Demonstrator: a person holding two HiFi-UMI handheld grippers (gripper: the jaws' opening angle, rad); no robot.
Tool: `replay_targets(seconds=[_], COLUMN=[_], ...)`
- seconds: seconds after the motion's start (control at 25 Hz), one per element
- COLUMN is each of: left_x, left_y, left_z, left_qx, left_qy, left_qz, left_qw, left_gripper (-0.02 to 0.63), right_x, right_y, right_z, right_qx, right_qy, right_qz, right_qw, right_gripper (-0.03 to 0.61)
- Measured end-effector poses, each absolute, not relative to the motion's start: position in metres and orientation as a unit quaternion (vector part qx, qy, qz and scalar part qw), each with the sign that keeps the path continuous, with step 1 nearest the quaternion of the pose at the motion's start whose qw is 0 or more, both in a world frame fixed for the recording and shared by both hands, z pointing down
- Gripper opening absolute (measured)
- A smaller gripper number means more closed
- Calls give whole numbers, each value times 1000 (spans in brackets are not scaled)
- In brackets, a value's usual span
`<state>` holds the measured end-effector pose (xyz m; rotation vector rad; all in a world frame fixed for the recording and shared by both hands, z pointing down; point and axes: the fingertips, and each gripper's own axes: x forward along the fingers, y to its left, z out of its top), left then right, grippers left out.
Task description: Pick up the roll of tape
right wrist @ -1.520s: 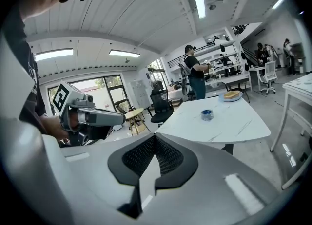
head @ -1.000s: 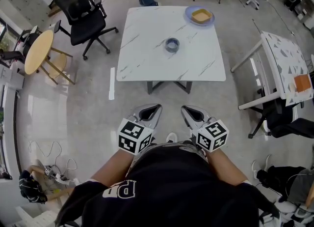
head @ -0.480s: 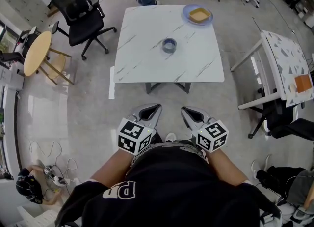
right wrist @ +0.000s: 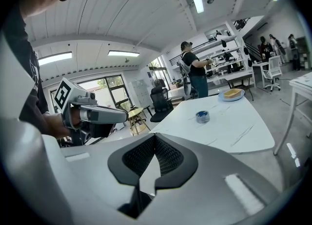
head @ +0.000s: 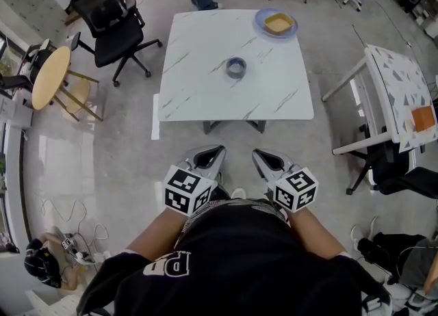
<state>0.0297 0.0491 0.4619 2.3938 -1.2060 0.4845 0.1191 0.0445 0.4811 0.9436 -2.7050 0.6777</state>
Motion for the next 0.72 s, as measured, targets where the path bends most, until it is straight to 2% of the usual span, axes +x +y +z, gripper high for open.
replay_targets(seconds=[0.72], left_x=[8], left_y=[-52], left_z=[459], left_qx=[865], left_qy=[-422], left_qz=[168], left_qw=[212], left_gripper=[55], right_x=[98], right_y=[-51], right_z=[480], right_qx=[332], right_qy=[-908], right_qz=[229], right_qw=[117], right_gripper=[0])
